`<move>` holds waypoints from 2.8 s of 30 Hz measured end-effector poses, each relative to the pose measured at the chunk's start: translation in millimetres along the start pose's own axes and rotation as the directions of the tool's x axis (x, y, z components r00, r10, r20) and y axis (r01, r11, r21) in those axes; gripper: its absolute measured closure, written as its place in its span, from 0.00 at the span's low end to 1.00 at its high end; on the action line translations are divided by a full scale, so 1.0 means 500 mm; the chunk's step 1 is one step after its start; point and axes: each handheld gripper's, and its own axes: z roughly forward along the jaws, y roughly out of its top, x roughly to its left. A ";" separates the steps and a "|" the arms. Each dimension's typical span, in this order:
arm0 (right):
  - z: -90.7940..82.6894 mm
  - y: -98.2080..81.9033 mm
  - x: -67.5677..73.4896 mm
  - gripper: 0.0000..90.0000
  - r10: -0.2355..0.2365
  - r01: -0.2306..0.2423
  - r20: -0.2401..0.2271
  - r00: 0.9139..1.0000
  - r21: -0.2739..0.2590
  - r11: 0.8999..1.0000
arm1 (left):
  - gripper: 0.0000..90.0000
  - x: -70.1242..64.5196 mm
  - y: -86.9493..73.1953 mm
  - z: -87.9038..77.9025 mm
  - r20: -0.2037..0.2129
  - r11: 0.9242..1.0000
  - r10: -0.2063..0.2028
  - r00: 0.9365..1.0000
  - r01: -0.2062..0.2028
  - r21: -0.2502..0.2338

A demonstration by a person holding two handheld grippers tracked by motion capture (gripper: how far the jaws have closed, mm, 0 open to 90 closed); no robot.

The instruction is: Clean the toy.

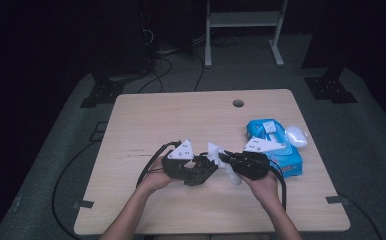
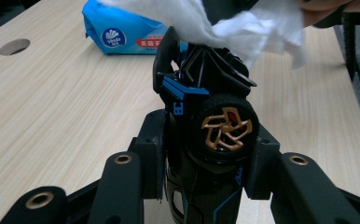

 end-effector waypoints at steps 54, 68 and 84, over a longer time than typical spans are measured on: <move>0.009 -0.006 0.022 0.92 -0.043 0.043 -0.026 0.999 -0.002 0.999 | 0.65 -0.005 -0.028 -0.015 0.039 0.997 -0.036 0.999 0.038 -0.062; 0.006 -0.001 0.024 0.92 -0.048 0.048 -0.017 0.999 -0.004 0.999 | 0.65 -0.004 -0.028 -0.014 0.036 0.997 -0.038 0.999 0.041 -0.070; 0.006 0.006 0.035 0.92 -0.068 0.068 -0.031 0.997 -0.007 0.998 | 0.65 -0.006 -0.028 -0.012 0.046 0.997 -0.039 0.998 0.042 -0.066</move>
